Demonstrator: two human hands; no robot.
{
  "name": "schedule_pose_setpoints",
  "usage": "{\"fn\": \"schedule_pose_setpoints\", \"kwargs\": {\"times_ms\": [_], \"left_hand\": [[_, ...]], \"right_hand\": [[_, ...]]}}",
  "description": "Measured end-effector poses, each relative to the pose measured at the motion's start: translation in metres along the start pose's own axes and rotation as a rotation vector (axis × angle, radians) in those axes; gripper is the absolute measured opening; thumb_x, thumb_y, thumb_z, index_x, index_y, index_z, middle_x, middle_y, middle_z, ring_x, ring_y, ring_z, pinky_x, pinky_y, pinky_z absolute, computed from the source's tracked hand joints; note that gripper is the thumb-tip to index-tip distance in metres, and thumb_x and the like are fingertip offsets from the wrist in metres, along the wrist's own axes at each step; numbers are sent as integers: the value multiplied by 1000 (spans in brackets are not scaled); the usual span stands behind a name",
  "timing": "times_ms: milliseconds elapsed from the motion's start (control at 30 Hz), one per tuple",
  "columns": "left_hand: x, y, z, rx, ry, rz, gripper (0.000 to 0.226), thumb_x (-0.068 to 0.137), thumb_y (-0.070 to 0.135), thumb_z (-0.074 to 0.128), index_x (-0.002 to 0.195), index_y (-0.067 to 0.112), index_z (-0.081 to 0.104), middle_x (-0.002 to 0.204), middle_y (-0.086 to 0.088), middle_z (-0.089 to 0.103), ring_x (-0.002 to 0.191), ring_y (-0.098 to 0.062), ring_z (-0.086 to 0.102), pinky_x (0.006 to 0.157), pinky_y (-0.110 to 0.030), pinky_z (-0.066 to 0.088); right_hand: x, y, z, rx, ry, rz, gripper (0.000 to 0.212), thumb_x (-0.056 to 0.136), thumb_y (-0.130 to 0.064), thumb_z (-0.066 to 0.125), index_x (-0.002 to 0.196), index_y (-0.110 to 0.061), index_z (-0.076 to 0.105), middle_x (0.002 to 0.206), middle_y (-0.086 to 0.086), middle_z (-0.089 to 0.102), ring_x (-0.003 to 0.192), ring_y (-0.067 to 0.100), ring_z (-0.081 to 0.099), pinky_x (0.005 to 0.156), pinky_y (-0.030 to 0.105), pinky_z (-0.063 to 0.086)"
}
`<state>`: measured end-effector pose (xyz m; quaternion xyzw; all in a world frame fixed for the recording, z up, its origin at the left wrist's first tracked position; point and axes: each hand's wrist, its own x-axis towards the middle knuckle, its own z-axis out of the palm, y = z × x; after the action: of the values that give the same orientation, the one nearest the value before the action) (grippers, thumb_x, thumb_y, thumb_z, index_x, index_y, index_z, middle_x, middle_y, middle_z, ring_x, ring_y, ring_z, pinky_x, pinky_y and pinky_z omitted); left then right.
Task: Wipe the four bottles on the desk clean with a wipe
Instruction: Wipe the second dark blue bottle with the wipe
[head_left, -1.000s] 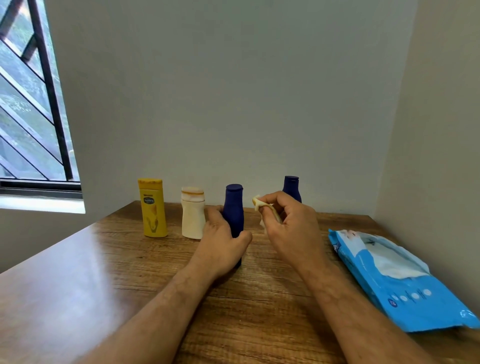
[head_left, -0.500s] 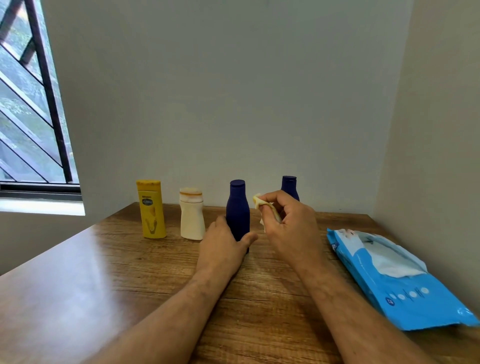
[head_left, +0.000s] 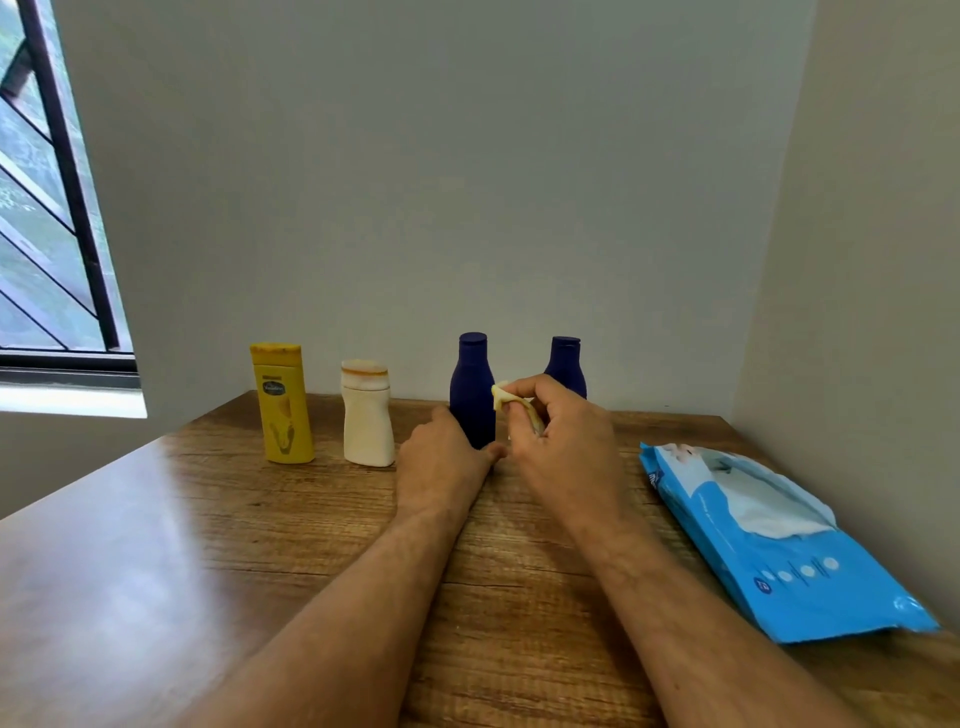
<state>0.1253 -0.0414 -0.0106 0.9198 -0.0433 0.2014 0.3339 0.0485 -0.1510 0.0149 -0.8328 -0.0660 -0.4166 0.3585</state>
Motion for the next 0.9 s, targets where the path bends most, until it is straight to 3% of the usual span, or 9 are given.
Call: {"fn": "schedule_pose_setpoints", "kwargs": {"times_ms": [300, 633, 900], "left_hand": [[0, -2, -1, -48, -6, -4, 59, 82, 51, 72, 122, 15, 49, 110, -6, 68, 99, -25, 67, 83, -39, 57], [0, 1, -2, 11, -22, 10, 54, 87, 48, 68, 122, 16, 44, 109, -7, 68, 96, -27, 68, 82, -40, 56], [0, 1, -4, -47, -36, -37, 66, 82, 45, 76, 124, 12, 39, 112, -10, 67, 99, -29, 68, 85, -42, 58]], "right_hand": [[-3, 0, 6, -28, -67, -4, 17, 96, -29, 60, 112, -28, 67, 91, -17, 65, 83, 0, 62, 75, 22, 58], [-3, -3, 6, -29, -83, 12, 17, 96, -29, 61, 112, -29, 66, 92, -20, 62, 84, -2, 61, 75, 18, 55], [-3, 0, 5, -50, -87, 20, 18, 96, -28, 61, 113, -28, 67, 93, -17, 64, 84, -1, 61, 75, 17, 55]]}}
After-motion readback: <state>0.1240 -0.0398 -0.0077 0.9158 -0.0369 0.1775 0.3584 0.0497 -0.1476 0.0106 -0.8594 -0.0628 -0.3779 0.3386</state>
